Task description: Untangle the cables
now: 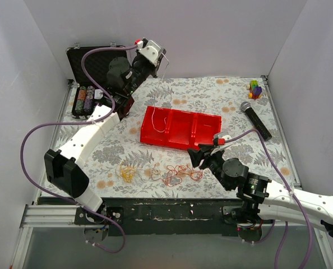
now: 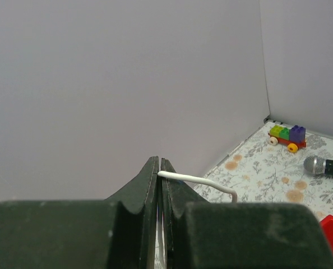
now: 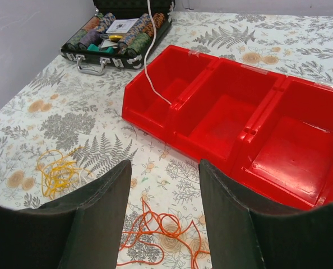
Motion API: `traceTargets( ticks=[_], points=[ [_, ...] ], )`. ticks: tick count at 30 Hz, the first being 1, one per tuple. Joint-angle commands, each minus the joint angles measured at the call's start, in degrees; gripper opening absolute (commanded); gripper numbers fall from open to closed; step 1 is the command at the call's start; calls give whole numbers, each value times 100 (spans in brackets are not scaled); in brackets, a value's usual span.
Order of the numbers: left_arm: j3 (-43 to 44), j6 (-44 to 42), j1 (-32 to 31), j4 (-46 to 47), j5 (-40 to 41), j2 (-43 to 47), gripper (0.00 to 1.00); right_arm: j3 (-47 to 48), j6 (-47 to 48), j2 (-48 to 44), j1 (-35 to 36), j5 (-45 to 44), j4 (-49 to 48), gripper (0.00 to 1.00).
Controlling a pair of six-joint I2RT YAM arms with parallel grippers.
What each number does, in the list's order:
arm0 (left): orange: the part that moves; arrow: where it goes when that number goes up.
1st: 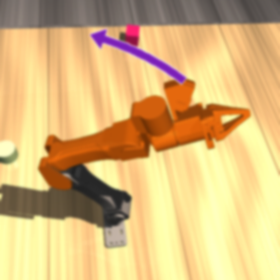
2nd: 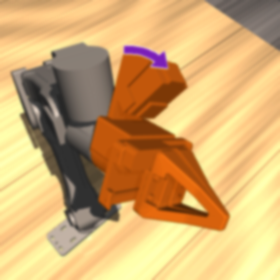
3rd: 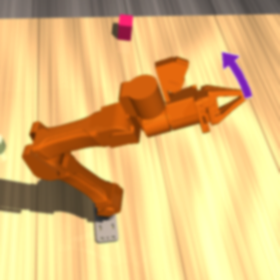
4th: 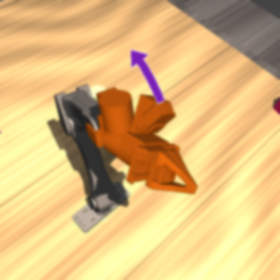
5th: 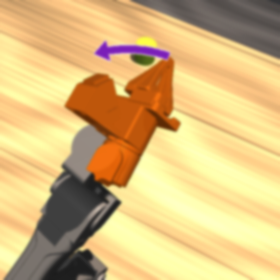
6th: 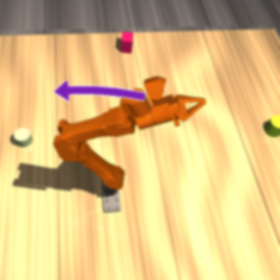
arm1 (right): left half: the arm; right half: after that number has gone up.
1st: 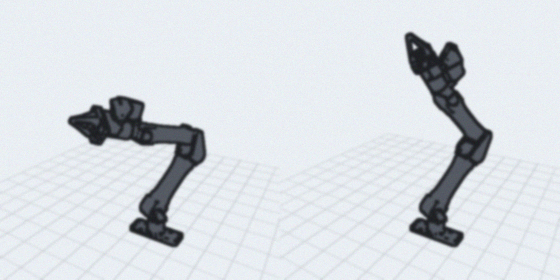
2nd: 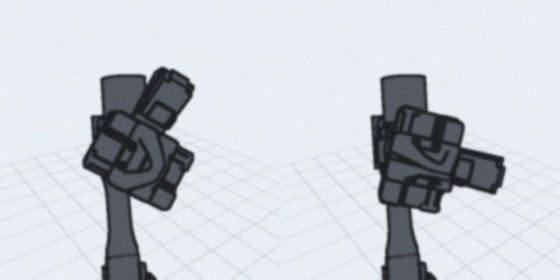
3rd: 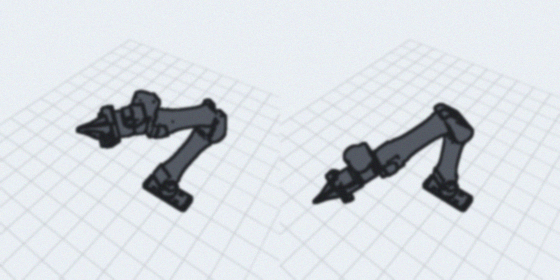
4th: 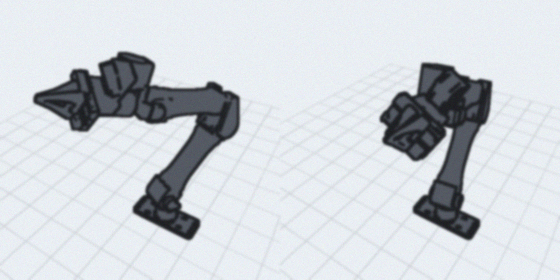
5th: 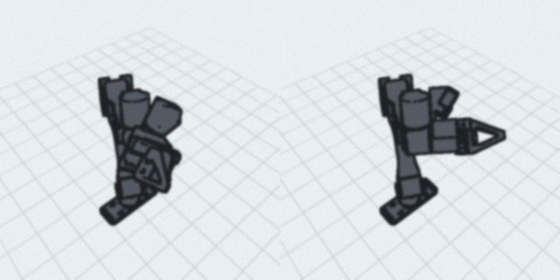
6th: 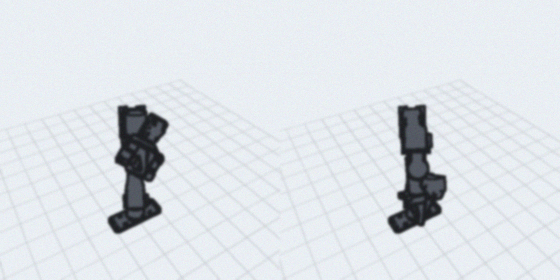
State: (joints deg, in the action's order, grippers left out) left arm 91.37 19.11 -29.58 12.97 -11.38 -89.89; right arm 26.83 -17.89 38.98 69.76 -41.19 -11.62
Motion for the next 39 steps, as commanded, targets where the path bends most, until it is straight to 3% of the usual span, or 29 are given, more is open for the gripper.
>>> traceTargets(
  ticks=[1,11,17,26,39],
  points=[
    [-93,145,-12,-207,118,-143,0,-73,-74,-75,-41,-82,-157,60],
    [-568,31,-12,-136,443,-608,0,-117,-92,-145,-111,-91,-95,60],
    [-813,-30,-21,-383,206,-758,0,-117,-92,-180,-208,-73,-34,61],
    [-2044,-830,-4,135,250,-442,0,-64,-92,-189,-436,164,72,62],
    [-2800,-619,295,443,601,217,0,-81,-206,-128,-551,348,142,62]
  ],
)
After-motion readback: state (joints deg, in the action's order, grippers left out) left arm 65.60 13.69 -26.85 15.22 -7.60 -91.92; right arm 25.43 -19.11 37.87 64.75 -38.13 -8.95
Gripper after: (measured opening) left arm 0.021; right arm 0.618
